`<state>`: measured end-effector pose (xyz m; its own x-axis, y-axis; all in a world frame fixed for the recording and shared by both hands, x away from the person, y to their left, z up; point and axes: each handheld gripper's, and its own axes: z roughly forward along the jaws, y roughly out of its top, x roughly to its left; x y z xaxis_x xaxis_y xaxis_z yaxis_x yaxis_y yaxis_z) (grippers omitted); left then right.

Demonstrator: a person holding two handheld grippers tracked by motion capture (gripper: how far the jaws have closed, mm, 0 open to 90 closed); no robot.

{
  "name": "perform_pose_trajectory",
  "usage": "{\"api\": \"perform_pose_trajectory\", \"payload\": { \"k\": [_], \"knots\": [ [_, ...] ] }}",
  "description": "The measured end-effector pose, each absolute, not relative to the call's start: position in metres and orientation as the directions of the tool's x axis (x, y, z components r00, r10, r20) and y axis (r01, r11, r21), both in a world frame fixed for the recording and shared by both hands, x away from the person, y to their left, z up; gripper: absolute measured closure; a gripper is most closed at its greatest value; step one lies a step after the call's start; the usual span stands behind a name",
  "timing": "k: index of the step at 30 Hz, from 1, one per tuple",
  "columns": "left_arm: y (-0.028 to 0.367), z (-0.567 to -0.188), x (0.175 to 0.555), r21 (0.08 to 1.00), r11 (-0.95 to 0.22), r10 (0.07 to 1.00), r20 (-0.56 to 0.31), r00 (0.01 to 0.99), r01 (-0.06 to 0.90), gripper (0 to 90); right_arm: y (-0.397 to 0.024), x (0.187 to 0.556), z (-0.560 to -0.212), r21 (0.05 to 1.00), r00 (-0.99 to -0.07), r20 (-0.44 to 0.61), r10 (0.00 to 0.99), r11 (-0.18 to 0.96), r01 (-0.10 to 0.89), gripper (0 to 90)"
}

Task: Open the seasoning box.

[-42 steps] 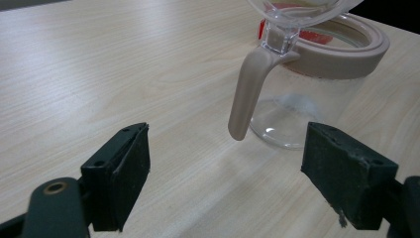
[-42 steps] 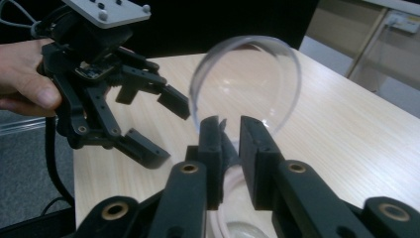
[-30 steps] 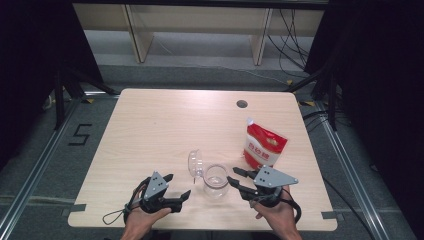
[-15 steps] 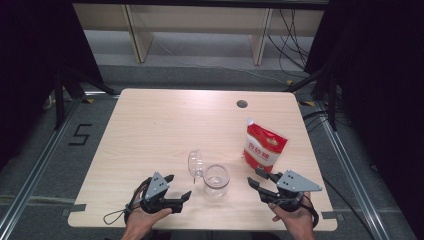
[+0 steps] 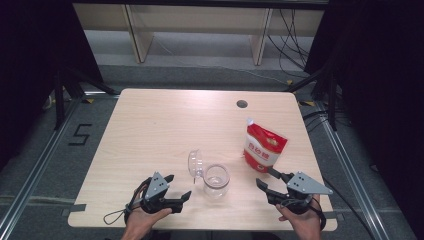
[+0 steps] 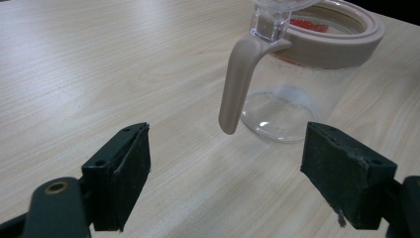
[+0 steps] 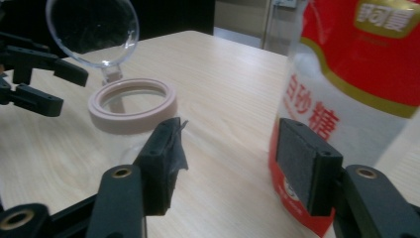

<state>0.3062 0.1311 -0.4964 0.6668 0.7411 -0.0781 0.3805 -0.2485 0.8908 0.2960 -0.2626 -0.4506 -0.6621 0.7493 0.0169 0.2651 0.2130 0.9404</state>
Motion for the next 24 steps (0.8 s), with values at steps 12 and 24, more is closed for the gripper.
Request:
{"api": "perform_pose_trajectory", "payload": {
  "k": [12,24],
  "knots": [
    [0.130,-0.497,0.306,0.887,-0.244,0.747,-0.087,0.659,0.393,18.8,-0.281,0.302,-0.458,0.941,-0.606,0.021,0.795,0.189,0.282,32.0],
    [0.131,-0.497,0.306,0.887,-0.252,0.746,-0.078,0.661,0.388,18.8,-0.291,0.309,-0.466,0.927,-0.573,0.036,0.818,0.187,0.325,21.9]
  ]
}}
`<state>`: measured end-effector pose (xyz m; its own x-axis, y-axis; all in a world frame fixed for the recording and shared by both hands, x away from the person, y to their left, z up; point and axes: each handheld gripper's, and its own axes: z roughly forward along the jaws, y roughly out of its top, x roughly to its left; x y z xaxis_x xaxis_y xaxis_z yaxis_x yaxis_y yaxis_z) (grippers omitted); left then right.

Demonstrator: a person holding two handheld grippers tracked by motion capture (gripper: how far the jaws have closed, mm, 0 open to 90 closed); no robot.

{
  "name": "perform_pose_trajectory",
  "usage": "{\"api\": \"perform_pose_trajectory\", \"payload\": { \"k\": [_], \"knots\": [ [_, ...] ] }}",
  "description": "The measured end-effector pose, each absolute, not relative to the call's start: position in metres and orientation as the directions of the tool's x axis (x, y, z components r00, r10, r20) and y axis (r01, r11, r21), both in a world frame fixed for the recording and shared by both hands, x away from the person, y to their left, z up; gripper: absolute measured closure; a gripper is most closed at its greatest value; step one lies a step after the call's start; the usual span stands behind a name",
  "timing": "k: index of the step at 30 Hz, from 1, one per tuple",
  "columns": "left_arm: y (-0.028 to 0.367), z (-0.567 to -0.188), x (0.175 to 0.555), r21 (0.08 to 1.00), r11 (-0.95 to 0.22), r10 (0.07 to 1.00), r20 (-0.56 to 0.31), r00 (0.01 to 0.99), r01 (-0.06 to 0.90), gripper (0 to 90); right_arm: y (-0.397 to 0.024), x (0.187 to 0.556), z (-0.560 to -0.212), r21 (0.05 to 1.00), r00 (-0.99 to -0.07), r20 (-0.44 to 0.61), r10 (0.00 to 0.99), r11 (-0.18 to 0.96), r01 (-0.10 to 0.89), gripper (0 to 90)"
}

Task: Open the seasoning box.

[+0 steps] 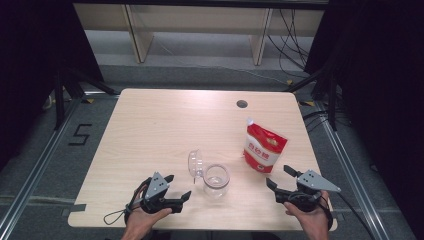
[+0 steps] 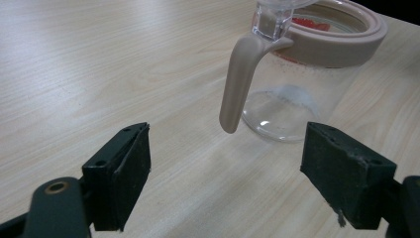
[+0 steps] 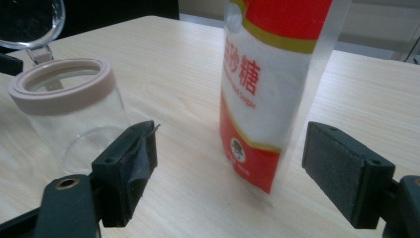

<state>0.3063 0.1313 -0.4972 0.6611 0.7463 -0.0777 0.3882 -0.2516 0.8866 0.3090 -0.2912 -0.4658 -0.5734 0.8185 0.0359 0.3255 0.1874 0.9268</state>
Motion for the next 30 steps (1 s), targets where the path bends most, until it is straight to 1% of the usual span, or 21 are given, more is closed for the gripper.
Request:
{"api": "perform_pose_trajectory", "payload": {
  "k": [2,3,5,6,7,8,9,10,12,15,20,21,22,23,24,25,26,27,28,29,30],
  "knots": [
    [0.131,-0.497,0.306,0.887,-0.251,0.746,-0.079,0.661,0.389,18.8,-0.292,0.312,-0.467,0.932,-0.575,0.024,0.818,0.190,0.308,21.2],
    [0.131,-0.497,0.306,0.886,-0.252,0.746,-0.078,0.661,0.389,18.8,-0.291,0.310,-0.467,0.925,-0.559,0.056,0.827,0.167,0.340,20.9],
    [0.131,-0.497,0.306,0.888,-0.246,0.747,-0.082,0.660,0.389,18.7,-0.293,0.314,-0.468,0.934,-0.563,0.020,0.826,0.186,0.306,21.2],
    [0.131,-0.497,0.307,0.888,-0.247,0.747,-0.080,0.660,0.388,18.7,-0.292,0.313,-0.468,0.927,-0.565,0.046,0.824,0.175,0.331,21.9],
    [0.132,-0.497,0.307,0.887,-0.244,0.746,-0.086,0.661,0.392,18.7,-0.293,0.316,-0.468,0.929,-0.570,0.027,0.821,0.190,0.318,22.2],
    [0.132,-0.499,0.308,0.888,-0.231,0.748,-0.100,0.656,0.399,18.7,-0.293,0.318,-0.469,0.931,-0.580,0.037,0.814,0.184,0.317,22.3],
    [0.132,-0.498,0.308,0.887,-0.238,0.749,-0.092,0.656,0.396,18.7,-0.294,0.319,-0.469,0.928,-0.573,0.009,0.819,0.206,0.309,22.2],
    [0.132,-0.498,0.308,0.884,-0.237,0.754,-0.095,0.650,0.403,18.6,-0.294,0.320,-0.470,0.927,-0.565,0.029,0.824,0.189,0.323,22.1],
    [0.132,-0.498,0.309,0.885,-0.223,0.756,-0.108,0.646,0.409,18.5,-0.295,0.325,-0.473,0.929,-0.564,0.008,0.825,0.203,0.310,21.6],
    [0.131,-0.498,0.308,0.882,-0.234,0.755,-0.101,0.648,0.409,18.5,-0.296,0.330,-0.476,0.919,-0.560,0.021,0.828,0.204,0.337,21.7],
    [0.132,-0.499,0.309,0.886,-0.237,0.749,-0.094,0.656,0.398,18.4,-0.295,0.338,-0.477,0.921,-0.568,0.004,0.823,0.218,0.323,21.4],
    [0.132,-0.498,0.309,0.881,-0.247,0.752,-0.089,0.653,0.404,18.3,-0.294,0.338,-0.478,0.918,-0.561,0.017,0.828,0.210,0.338,21.1],
    [0.131,-0.499,0.310,0.883,-0.237,0.748,-0.100,0.656,0.405,18.3,-0.295,0.342,-0.479,0.924,-0.570,-0.021,0.821,0.235,0.303,20.5],
    [0.131,-0.499,0.310,0.882,-0.239,0.750,-0.098,0.655,0.407,18.3,-0.295,0.344,-0.479,0.917,-0.574,-0.005,0.819,0.233,0.324,20.0],
    [0.130,-0.499,0.310,0.884,-0.233,0.750,-0.103,0.654,0.406,18.3,-0.294,0.346,-0.480,0.920,-0.577,-0.012,0.816,0.235,0.313,19.8],
    [0.130,-0.499,0.309,0.883,-0.235,0.753,-0.100,0.650,0.407,18.3,-0.293,0.348,-0.481,0.926,-0.576,0.012,0.817,0.208,0.314,19.6],
    [0.131,-0.499,0.309,0.881,-0.241,0.753,-0.095,0.651,0.407,18.2,-0.293,0.350,-0.482,0.925,-0.574,0.010,0.818,0.211,0.316,19.1],
    [0.131,-0.499,0.310,0.882,-0.242,0.751,-0.094,0.654,0.405,18.3,-0.291,0.349,-0.482,0.919,-0.570,0.027,0.821,0.204,0.337,18.9],
    [0.131,-0.499,0.310,0.883,-0.239,0.752,-0.095,0.653,0.404,18.3,-0.293,0.352,-0.482,0.920,-0.572,-0.002,0.821,0.226,0.321,18.8],
    [0.131,-0.499,0.310,0.883,-0.224,0.756,-0.110,0.645,0.413,18.2,-0.293,0.354,-0.483,0.918,-0.576,0.000,0.817,0.229,0.325,18.3],
    [0.132,-0.499,0.310,0.883,-0.234,0.754,-0.100,0.650,0.407,18.2,-0.292,0.355,-0.484,0.925,-0.571,0.008,0.821,0.211,0.316,17.9]
  ]
}}
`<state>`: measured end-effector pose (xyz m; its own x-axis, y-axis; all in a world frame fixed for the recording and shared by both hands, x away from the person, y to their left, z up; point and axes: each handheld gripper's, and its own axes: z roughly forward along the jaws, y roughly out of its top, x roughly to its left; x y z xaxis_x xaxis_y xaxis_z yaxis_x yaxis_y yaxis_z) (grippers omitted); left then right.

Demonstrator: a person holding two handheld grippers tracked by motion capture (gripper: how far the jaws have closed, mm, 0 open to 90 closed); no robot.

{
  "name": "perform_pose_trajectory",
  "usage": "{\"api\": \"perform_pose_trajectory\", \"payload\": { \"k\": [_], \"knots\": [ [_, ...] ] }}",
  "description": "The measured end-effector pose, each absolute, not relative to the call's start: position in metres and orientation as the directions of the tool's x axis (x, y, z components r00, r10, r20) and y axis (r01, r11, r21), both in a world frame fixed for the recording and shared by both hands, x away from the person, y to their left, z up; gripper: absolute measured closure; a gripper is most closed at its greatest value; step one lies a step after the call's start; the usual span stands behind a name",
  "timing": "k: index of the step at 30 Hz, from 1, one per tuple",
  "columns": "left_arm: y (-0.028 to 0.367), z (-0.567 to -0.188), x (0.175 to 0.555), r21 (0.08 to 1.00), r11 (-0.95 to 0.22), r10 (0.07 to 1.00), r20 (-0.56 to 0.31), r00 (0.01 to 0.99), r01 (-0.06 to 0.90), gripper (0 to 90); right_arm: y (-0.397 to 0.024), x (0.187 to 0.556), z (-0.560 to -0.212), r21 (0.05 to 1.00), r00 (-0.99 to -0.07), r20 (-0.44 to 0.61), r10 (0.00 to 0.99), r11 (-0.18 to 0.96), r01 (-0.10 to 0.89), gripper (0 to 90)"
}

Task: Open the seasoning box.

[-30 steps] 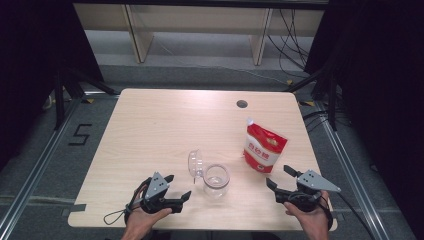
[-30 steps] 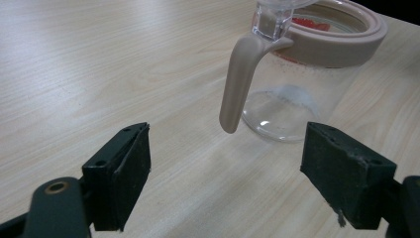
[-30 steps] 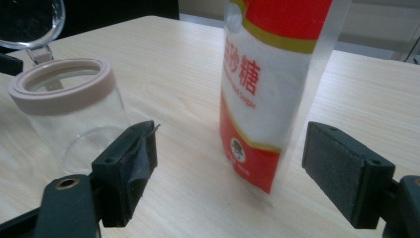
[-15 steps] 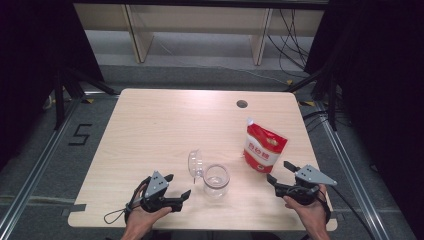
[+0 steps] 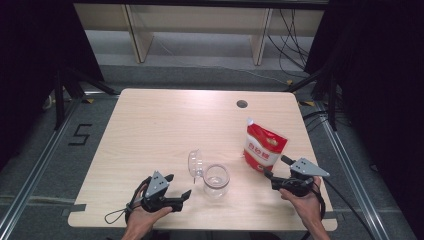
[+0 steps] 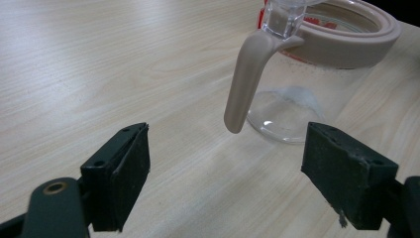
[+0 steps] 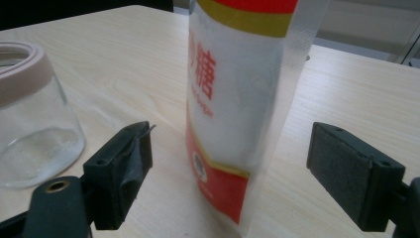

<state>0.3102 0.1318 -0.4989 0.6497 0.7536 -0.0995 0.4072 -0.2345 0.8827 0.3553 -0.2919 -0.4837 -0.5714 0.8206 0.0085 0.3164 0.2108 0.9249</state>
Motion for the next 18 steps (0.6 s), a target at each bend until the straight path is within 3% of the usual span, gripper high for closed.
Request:
{"api": "perform_pose_trajectory", "payload": {
  "k": [18],
  "knots": [
    [0.1302,-0.4985,0.3093,0.884,-0.227,0.756,-0.104,0.646,0.408,18.3,-0.2877,0.3624,-0.4890,0.935,-0.582,0.006,0.813,0.201,0.291,15.5]
  ]
}}
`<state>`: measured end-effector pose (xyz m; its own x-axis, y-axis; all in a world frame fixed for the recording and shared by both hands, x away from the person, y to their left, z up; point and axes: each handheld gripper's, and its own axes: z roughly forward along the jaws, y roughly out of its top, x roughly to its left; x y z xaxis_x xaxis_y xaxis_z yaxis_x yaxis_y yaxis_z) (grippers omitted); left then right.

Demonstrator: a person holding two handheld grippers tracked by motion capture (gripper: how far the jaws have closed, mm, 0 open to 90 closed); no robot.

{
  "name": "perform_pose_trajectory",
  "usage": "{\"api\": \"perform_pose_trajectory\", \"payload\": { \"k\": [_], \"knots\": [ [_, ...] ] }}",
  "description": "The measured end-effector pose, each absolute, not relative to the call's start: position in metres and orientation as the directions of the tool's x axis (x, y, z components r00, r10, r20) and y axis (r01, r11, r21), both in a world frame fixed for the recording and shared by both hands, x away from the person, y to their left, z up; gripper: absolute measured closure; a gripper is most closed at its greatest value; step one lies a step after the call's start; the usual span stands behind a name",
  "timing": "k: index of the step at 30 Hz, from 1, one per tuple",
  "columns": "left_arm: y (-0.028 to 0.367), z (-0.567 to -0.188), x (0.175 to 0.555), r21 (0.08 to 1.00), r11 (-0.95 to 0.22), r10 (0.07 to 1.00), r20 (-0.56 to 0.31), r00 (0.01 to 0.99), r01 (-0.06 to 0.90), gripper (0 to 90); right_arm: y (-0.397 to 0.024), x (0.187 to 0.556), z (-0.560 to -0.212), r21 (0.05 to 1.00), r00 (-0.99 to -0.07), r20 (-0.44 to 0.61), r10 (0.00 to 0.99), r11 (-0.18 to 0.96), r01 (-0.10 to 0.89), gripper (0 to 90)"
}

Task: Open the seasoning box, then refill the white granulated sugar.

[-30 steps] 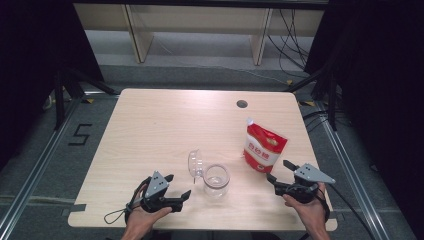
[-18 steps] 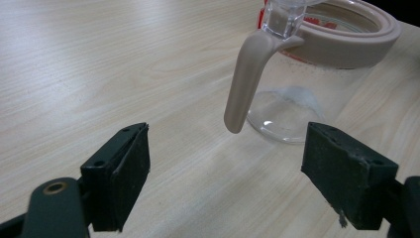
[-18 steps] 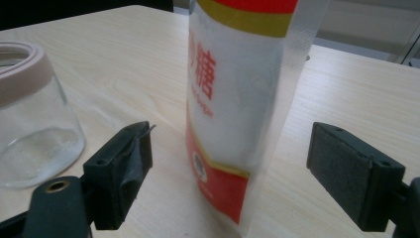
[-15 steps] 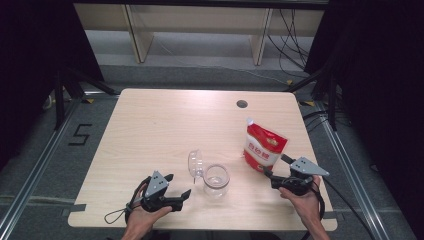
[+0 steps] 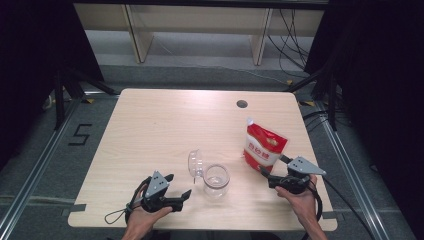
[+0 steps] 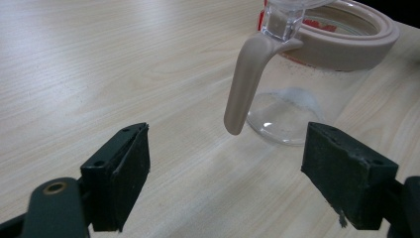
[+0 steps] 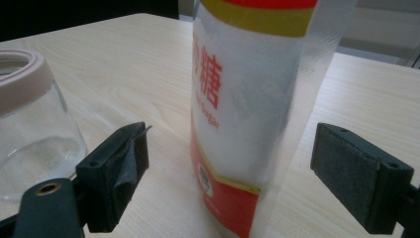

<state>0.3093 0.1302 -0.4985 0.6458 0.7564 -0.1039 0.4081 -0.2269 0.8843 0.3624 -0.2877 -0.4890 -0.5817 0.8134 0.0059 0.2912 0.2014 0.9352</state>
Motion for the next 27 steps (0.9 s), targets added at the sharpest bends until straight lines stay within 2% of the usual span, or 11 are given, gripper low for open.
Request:
{"api": "perform_pose_trajectory", "payload": {
  "k": [8,11,24,27],
  "knots": [
    [0.1297,-0.4980,0.3089,0.886,-0.222,0.758,-0.106,0.643,0.408,18.3,-0.2869,0.3642,-0.4912,0.930,-0.573,0.046,0.818,0.174,0.323,15.8],
    [0.1305,-0.4978,0.3091,0.887,-0.234,0.755,-0.092,0.649,0.398,18.3,-0.2876,0.3657,-0.4912,0.933,-0.578,0.017,0.816,0.195,0.302,16.3],
    [0.1307,-0.4982,0.3087,0.890,-0.219,0.756,-0.103,0.646,0.399,18.3,-0.2851,0.3675,-0.4925,0.943,-0.591,0.003,0.807,0.195,0.271,19.5],
    [0.1324,-0.4979,0.3081,0.890,-0.222,0.759,-0.099,0.643,0.399,18.3,-0.2826,0.3665,-0.4933,0.940,-0.569,0.041,0.821,0.161,0.300,20.3]
  ]
}}
